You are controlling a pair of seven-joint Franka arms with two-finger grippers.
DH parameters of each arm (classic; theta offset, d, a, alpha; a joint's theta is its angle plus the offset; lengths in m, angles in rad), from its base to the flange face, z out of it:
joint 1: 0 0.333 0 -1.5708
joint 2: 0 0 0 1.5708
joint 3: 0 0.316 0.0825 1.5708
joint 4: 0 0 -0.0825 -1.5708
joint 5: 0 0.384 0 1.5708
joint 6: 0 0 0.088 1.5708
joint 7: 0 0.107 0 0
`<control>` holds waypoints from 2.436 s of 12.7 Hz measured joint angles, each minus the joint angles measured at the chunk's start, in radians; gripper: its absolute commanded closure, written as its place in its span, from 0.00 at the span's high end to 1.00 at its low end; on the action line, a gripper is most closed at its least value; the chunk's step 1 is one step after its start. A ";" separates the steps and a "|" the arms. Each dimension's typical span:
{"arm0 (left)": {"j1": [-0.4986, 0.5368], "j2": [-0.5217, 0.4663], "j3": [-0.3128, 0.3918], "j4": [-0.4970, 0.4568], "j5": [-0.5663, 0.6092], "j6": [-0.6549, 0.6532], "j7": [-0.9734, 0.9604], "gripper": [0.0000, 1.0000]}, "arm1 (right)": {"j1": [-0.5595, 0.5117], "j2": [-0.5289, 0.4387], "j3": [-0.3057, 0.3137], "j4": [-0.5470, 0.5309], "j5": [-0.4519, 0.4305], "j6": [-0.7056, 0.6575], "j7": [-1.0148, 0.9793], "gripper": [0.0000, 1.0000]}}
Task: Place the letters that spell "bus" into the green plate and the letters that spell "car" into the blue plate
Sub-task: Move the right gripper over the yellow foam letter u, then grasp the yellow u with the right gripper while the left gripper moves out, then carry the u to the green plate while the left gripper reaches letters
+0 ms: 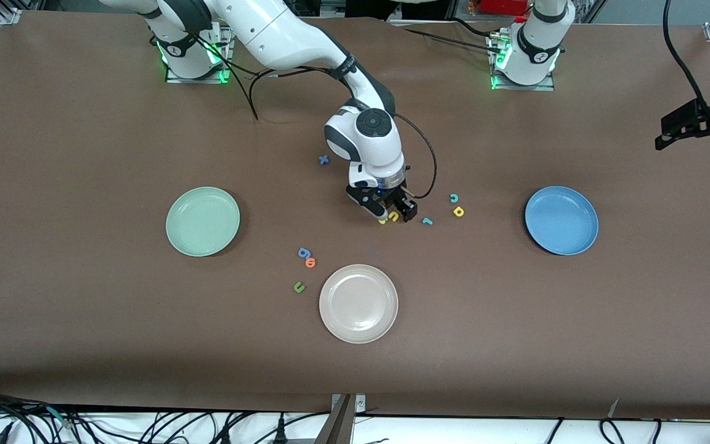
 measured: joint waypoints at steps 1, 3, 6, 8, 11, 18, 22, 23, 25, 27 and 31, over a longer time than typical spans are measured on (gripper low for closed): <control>0.000 0.013 0.000 -0.001 0.000 0.000 0.000 1.00 | 0.002 0.004 0.000 0.001 -0.008 -0.001 0.000 0.65; 0.000 0.033 0.000 -0.003 0.000 -0.001 0.000 1.00 | 0.005 0.007 0.000 0.001 -0.031 -0.003 -0.003 0.65; 0.000 0.073 -0.001 -0.027 0.000 -0.001 0.000 1.00 | 0.008 0.012 -0.001 0.001 -0.075 -0.008 -0.004 0.54; 0.000 0.123 -0.002 -0.030 0.000 0.003 0.000 1.00 | 0.009 0.012 -0.001 0.001 -0.090 -0.013 -0.004 0.49; -0.002 0.176 -0.005 -0.064 0.000 0.067 0.000 1.00 | 0.010 0.012 -0.003 0.001 -0.095 -0.022 -0.008 0.49; -0.090 0.255 -0.019 -0.272 0.000 0.333 -0.230 1.00 | 0.010 0.013 -0.012 0.002 -0.095 -0.036 -0.028 0.42; -0.161 0.278 -0.021 -0.334 0.000 0.449 -0.324 1.00 | 0.010 0.013 -0.013 0.004 -0.095 -0.049 -0.036 0.21; -0.178 0.280 -0.021 -0.364 0.000 0.498 -0.343 1.00 | 0.010 0.013 -0.013 0.005 -0.095 -0.053 -0.036 0.20; -0.226 0.293 -0.022 -0.406 0.000 0.568 -0.461 1.00 | 0.010 0.013 -0.013 0.016 -0.095 -0.090 -0.037 0.20; -0.293 0.319 -0.024 -0.416 0.000 0.605 -0.647 1.00 | 0.009 0.009 -0.014 0.031 -0.095 -0.156 -0.037 0.20; -0.375 0.370 -0.025 -0.451 0.000 0.715 -0.927 0.99 | -0.016 -0.068 -0.021 0.054 -0.088 -0.353 -0.088 0.20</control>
